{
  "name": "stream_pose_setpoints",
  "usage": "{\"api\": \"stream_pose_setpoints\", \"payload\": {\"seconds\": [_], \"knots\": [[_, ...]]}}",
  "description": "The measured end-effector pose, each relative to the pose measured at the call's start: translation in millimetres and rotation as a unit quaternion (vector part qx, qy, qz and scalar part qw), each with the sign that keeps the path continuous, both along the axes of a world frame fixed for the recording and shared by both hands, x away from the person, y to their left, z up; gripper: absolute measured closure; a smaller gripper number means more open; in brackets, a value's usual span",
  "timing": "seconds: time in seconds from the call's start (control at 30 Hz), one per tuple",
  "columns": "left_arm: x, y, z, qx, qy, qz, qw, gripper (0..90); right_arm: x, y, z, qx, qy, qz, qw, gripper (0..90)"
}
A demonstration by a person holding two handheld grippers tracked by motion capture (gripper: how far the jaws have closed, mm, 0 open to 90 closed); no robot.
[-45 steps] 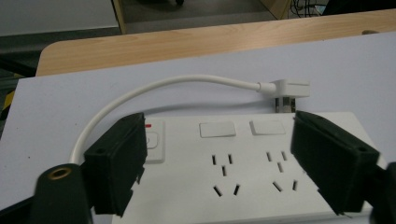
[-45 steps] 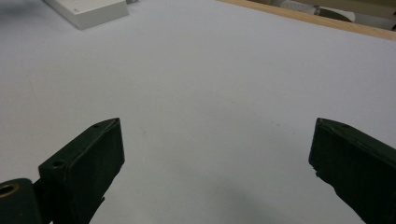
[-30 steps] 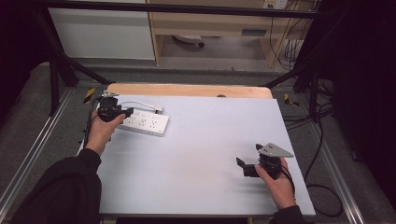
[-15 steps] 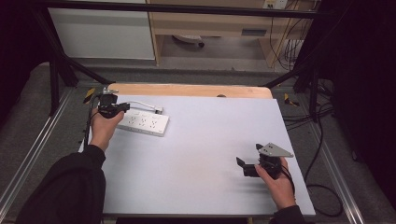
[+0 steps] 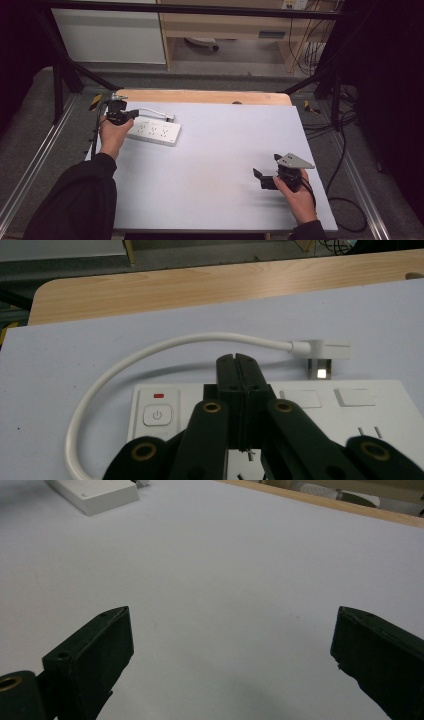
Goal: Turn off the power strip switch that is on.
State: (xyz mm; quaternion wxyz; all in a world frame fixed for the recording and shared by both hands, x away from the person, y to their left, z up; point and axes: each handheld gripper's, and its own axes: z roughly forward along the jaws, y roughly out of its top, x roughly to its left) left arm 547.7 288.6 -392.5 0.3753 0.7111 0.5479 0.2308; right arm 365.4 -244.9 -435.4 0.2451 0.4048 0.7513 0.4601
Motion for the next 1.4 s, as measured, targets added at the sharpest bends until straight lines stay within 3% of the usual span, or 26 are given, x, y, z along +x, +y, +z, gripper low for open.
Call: {"api": "stream_pose_setpoints", "payload": {"seconds": [0.4, 0.63, 1.4], "knots": [[9.1, -4.4, -0.7, 0.007, 0.004, -0.004, 1.0000, 90.0, 0.2, 0.0, 0.2, 0.002, -0.002, 0.002, 1.0000, 4.0], [12.1, -4.5, -7.1, 0.013, 0.017, -0.005, 0.9998, 90.0, 0.1, -0.2, 0.8, 0.005, -0.004, 0.003, 1.0000, 4.0], [15.7, -16.0, -20.3, 0.029, 0.031, -0.032, 0.9986, 90.0, 0.4, 0.1, 0.2, 0.003, -0.002, 0.004, 1.0000, 3.9]]}}
